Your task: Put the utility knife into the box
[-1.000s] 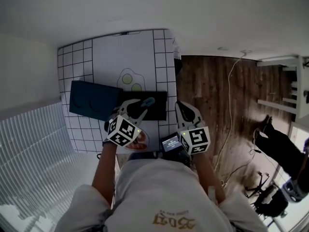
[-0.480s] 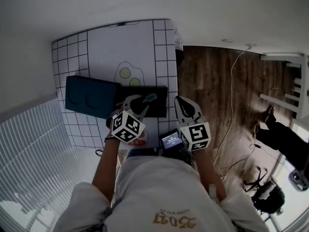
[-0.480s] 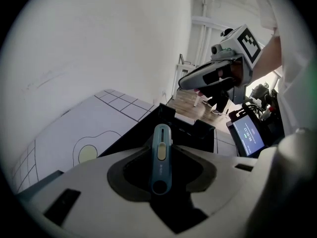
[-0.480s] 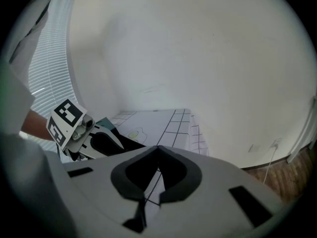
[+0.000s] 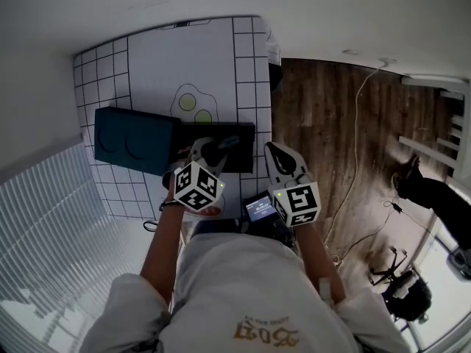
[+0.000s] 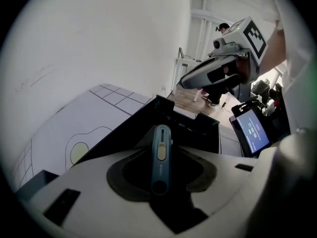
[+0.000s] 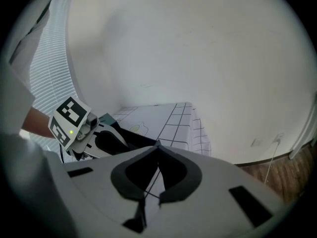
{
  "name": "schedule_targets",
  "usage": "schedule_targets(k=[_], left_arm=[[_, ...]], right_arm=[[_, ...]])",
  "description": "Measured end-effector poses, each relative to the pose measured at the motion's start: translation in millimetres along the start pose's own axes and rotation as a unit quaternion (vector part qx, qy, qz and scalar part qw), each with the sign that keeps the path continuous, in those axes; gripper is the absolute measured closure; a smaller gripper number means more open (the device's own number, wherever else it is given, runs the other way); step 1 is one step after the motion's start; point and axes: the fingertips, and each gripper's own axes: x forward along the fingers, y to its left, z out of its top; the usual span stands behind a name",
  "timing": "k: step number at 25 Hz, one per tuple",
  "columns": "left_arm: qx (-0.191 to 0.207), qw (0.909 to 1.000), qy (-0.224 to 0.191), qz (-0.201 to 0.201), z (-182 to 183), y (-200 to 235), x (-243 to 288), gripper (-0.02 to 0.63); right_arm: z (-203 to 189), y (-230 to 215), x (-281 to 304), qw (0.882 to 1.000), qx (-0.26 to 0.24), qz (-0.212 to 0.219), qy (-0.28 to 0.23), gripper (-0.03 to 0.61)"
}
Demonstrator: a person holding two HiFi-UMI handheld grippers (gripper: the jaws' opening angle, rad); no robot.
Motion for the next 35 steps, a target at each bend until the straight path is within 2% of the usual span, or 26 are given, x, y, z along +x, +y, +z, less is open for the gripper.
schedule_targets(k=[7,14,18,22,25,31,35], left_arm=[[-0.013,0.9994,-0.033,-0.002,8,1,-7,0.457],[-0.023,0.9977,-0.063,0.009,22,6,-19,0.456],[-0.041,0.9949,-0.09,0.02,28,10,-32,0.49],[-0.051,0.9914,-0.114,0.037,33,15,-50,0.568],[-0.063,0.9881,-0.133,0.045,38,18,-62,0.6],[-0.06,0.9844,-0.158,0.05,40,10,-88,0.606],[-0.059,0.9785,-0.185,0.069,42,8,-111,0.606]], right_arm=[[-2,-8,-7,1.0,0.017,-0.01,-0.002,0.571],[1,-4,-13,1.0,0.013,-0.013,-0.006,0.572],[7,-1,-17,1.0,0.005,-0.02,-0.014,0.571],[13,3,-27,0.999,-0.001,-0.029,-0.024,0.572],[21,8,-34,0.999,-0.005,-0.035,-0.036,0.572],[30,23,-48,0.997,-0.022,-0.048,-0.052,0.571],[37,33,-58,0.996,-0.031,-0.056,-0.065,0.572]])
